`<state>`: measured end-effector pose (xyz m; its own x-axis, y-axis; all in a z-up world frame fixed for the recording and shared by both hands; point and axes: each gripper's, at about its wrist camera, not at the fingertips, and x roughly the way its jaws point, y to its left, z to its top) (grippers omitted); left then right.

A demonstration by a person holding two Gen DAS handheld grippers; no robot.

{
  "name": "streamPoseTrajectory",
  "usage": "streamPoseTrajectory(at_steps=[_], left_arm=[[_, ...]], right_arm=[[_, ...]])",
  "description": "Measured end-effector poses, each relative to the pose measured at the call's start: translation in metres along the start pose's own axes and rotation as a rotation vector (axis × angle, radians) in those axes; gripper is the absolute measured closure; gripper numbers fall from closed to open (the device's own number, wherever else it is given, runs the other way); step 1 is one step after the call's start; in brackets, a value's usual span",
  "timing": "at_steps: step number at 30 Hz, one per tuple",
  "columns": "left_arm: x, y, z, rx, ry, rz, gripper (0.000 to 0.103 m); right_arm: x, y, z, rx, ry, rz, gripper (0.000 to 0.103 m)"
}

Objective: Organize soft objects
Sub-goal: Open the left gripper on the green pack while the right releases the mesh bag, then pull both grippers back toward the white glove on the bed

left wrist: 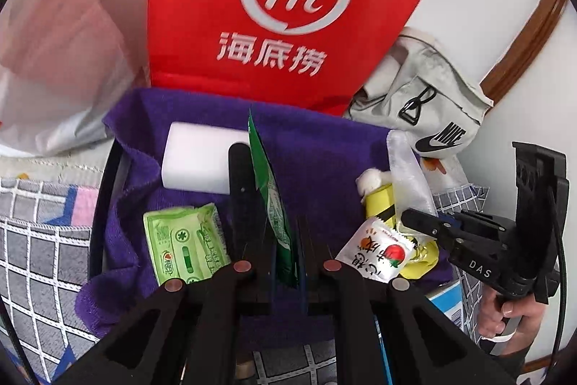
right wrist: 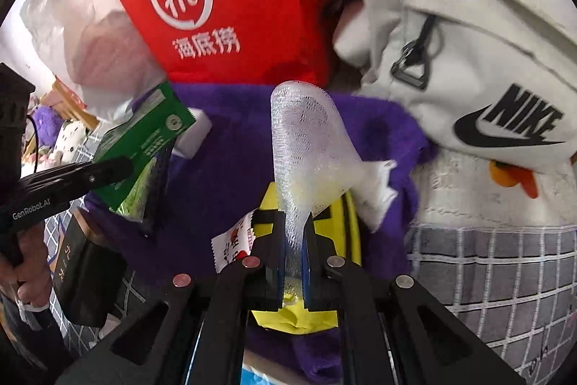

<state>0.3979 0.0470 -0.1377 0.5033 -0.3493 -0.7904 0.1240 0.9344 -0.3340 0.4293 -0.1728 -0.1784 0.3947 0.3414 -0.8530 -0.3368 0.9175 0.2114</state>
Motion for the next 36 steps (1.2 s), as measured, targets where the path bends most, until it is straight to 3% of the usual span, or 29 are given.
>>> streamPoseTrajectory(at_steps=[4, 7, 9, 10, 17, 25, 30, 36], left_arm=[[0.004, 0.006, -0.001, -0.021, 0.024, 0.006, 0.090], [0.003, 0.010, 0.000, -0.025, 0.031, 0.043, 0.071], [-0.001, 0.010, 0.000, -0.019, 0.024, 0.080, 0.064], [-0.004, 0.011, 0.000, -0.018, 0.021, 0.093, 0.057], [-0.037, 0.014, -0.013, -0.029, -0.021, 0.136, 0.053], [-0.094, 0.015, -0.058, -0.006, -0.087, 0.207, 0.053], [-0.120, 0.021, -0.088, -0.034, -0.117, 0.221, 0.053], [-0.140, 0.034, -0.127, -0.080, -0.145, 0.194, 0.053]], right_arm=[[0.007, 0.004, -0.001, -0.005, 0.014, 0.008, 0.092], [0.005, 0.007, -0.001, -0.008, 0.001, 0.010, 0.067], [0.002, 0.007, 0.000, -0.006, -0.016, -0.006, 0.040], [-0.001, 0.007, 0.001, -0.007, -0.025, -0.014, 0.038], [-0.039, 0.027, -0.014, -0.019, -0.062, -0.009, 0.037], [-0.076, 0.086, -0.078, -0.087, -0.053, 0.089, 0.037], [-0.089, 0.117, -0.119, -0.088, -0.021, 0.137, 0.058], [-0.101, 0.152, -0.168, -0.068, 0.018, 0.152, 0.058]])
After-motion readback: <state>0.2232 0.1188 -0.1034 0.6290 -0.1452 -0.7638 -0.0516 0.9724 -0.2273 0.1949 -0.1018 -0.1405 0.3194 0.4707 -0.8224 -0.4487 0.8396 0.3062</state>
